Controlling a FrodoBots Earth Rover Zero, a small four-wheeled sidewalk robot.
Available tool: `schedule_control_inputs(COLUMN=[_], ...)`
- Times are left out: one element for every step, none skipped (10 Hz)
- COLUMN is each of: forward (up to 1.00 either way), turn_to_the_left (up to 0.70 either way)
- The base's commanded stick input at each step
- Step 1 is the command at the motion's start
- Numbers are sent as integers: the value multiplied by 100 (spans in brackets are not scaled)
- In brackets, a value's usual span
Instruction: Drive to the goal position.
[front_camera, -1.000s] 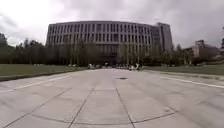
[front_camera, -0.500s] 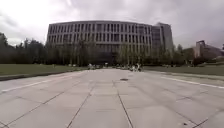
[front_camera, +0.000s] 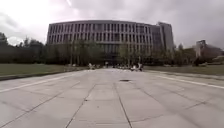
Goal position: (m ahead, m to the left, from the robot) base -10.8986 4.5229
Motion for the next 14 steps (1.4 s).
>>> schedule_control_inputs(forward=[70, 70, 70, 70, 70, 70, 70, 70, 70, 70, 70, 70, 70, 70], turn_to_the_left=[0, 0, 0, 0, 0, 0, 0, 0, 0, 0, 0, 0, 0, 0])
